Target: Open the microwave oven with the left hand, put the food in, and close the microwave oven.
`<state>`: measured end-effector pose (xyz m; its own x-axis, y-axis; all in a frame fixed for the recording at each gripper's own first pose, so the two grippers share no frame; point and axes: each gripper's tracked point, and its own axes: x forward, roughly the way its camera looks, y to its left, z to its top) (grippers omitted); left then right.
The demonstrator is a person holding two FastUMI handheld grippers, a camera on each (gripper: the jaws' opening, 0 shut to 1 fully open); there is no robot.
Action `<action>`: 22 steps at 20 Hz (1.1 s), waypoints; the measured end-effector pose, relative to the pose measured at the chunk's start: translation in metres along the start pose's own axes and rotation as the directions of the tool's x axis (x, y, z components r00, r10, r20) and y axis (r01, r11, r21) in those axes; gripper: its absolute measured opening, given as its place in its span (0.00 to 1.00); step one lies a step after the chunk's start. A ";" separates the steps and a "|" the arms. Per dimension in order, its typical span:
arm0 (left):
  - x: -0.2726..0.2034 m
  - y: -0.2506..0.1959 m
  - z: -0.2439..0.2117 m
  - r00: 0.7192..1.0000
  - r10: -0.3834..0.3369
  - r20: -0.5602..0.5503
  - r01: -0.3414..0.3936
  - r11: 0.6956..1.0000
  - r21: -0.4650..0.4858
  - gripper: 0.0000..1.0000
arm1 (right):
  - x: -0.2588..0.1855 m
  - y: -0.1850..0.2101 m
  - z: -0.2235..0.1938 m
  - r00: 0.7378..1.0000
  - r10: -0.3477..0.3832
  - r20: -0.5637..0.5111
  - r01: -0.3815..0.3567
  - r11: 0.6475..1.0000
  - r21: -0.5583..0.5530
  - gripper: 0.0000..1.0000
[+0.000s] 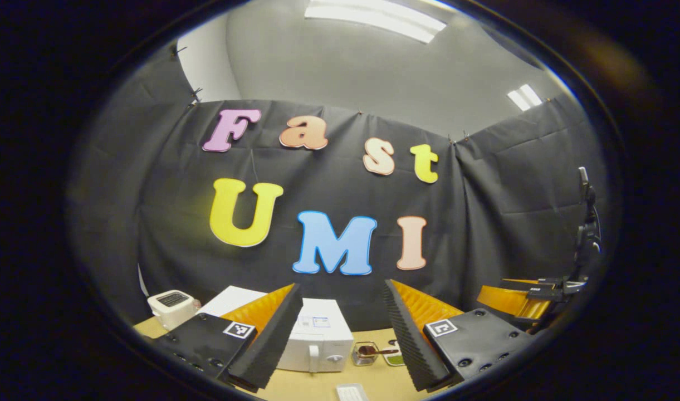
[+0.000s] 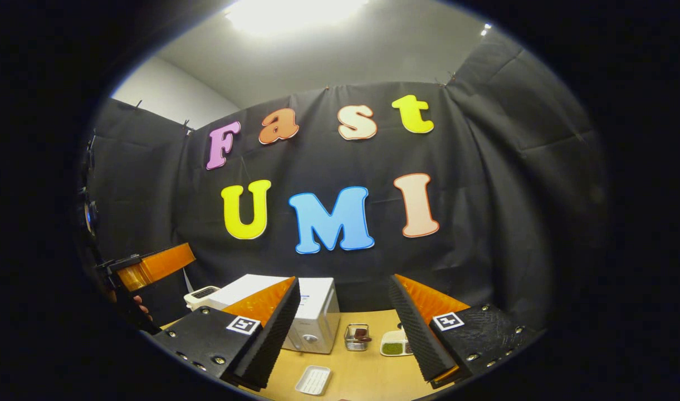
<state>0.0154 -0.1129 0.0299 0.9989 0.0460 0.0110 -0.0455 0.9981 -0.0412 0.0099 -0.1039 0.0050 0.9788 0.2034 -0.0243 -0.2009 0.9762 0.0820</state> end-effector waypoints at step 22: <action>0.057 -0.220 -0.464 0.961 0.159 -0.227 -0.165 0.986 -0.004 0.98 | 0.028 -0.286 -0.318 0.976 -0.166 -0.141 0.180 0.979 0.095 0.97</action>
<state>0.0883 -0.3488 -0.4240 0.9554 0.1941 -0.2226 -0.2092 0.9768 -0.0462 0.0815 -0.3532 -0.3363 0.9829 0.0473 -0.1781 -0.0165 0.9852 0.1706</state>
